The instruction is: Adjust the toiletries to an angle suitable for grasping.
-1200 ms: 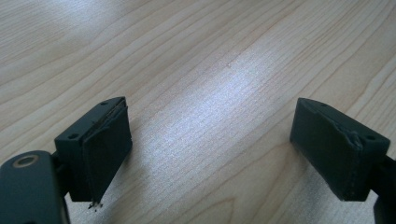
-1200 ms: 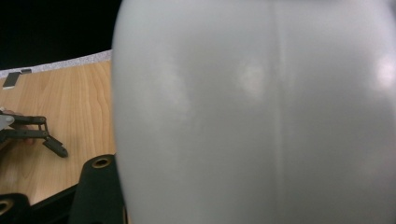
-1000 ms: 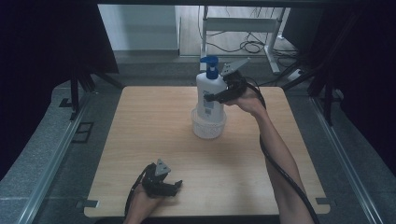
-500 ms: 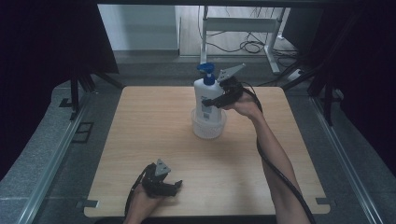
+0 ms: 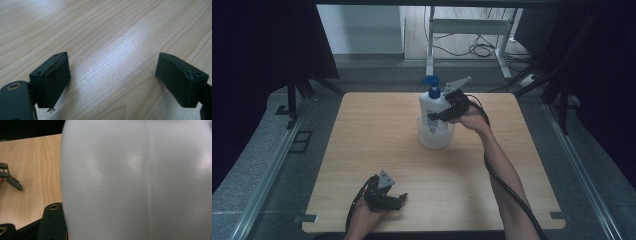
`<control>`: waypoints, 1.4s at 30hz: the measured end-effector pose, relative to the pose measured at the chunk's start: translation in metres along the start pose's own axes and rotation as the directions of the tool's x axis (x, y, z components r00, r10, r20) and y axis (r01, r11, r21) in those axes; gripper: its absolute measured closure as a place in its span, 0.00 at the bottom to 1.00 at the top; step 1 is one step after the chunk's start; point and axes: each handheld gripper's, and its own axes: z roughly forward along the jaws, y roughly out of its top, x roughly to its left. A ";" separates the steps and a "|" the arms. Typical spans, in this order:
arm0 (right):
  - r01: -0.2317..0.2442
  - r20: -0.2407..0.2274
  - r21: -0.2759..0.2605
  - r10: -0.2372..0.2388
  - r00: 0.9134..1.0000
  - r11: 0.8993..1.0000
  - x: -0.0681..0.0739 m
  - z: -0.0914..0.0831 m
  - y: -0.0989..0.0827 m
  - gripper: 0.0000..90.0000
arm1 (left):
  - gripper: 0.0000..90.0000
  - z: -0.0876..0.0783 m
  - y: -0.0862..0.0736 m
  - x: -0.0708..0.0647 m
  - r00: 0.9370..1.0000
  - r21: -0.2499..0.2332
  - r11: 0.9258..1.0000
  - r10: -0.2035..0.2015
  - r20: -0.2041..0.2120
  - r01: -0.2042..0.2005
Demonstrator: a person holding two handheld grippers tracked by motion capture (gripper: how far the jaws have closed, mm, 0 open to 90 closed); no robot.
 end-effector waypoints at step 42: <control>-0.053 0.052 -0.080 0.057 0.997 0.995 0.006 0.000 -0.022 0.15 | 0.13 0.000 0.000 0.000 1.000 0.002 1.000 0.001 0.001 -0.001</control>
